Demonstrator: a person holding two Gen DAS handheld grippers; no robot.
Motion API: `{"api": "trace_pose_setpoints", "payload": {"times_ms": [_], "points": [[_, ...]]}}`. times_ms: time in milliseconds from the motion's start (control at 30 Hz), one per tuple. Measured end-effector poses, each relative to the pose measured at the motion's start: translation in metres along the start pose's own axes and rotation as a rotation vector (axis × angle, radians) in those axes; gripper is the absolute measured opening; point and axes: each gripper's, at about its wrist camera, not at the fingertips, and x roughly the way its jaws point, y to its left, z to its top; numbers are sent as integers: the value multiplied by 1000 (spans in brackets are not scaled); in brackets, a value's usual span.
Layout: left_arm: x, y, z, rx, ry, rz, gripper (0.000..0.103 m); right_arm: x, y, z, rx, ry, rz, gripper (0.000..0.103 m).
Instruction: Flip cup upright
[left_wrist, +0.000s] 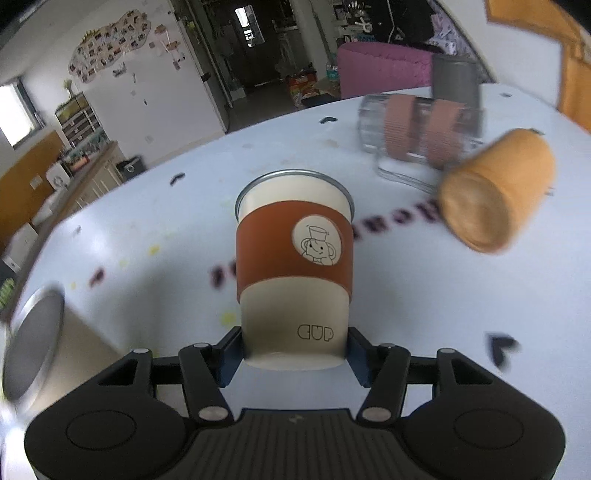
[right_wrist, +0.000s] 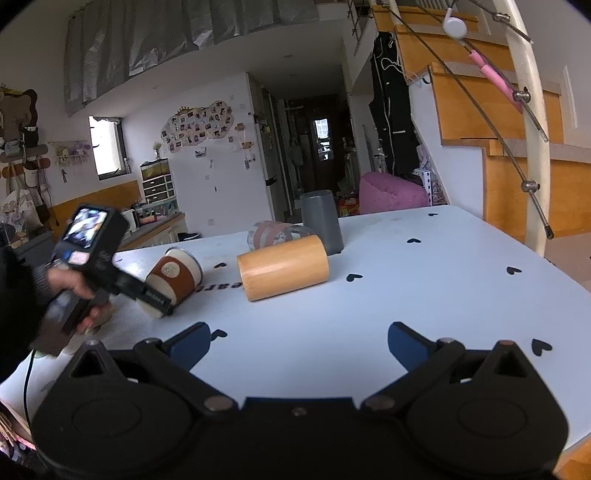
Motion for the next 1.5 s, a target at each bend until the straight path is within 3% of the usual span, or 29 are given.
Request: {"api": "trace_pose_setpoints", "payload": {"times_ms": [200,400,700,833,1033,1267,1367,1500], "points": [[-41,-5,-44,-19,-38,-147,59,4,2,2,16,14,26,103],[-72,-8,-83,-54,-72,-194,59,14,12,5,19,50,83,103],[-88,2,-117,-171,-140,-228,59,78,35,19,217,263,341,103],[-94,4,-130,-212,-182,-227,59,106,62,25,243,343,422,103],[-95,10,-136,-227,-200,-253,59,148,104,27,269,483,447,103],[-89,16,-140,-235,-200,-291,57,184,118,20,360,627,450,101],[-86,18,-142,-241,-200,-302,57,195,116,13,423,682,457,95],[-85,18,-143,-238,-204,-301,57,200,112,10,452,686,460,79]]}}
